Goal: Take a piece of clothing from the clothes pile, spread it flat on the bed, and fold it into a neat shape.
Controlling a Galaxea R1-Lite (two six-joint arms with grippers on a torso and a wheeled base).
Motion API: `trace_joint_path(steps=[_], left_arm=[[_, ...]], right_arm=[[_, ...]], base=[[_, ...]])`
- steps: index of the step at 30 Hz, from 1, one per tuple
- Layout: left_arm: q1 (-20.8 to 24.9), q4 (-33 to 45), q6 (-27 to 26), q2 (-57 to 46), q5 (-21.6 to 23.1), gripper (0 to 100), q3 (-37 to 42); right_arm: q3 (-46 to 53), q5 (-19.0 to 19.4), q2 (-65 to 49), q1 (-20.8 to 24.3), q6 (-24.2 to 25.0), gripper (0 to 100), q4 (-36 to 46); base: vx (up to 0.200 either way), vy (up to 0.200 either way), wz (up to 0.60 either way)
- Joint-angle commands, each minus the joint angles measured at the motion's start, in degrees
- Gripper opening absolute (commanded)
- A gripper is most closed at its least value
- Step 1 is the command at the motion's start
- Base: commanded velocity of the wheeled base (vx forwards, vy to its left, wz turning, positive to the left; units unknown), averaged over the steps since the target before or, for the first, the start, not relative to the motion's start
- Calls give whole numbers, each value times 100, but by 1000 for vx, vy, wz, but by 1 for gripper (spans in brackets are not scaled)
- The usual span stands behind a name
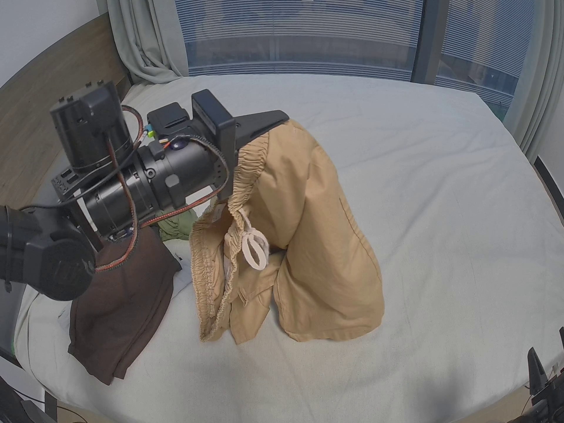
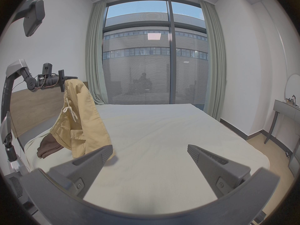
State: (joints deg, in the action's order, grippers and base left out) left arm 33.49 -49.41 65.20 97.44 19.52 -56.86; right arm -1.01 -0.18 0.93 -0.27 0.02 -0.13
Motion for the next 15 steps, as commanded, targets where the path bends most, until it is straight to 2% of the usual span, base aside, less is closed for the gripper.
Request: trace_joint_path(steps=[1,12,15], left_arm=[[211,54,2,284,-9,0,-344],[589,265,-7,926,-132,0,-1038],[712,810,-7,1005,-124,0,-1662]], right_arm=[[101,1,-66,0,6,100,-4],[101,1,-66,0,6,100,5],[101,1,-75,0,-2,100,5]], base=[[0,0,0],[0,0,0],[0,0,0]])
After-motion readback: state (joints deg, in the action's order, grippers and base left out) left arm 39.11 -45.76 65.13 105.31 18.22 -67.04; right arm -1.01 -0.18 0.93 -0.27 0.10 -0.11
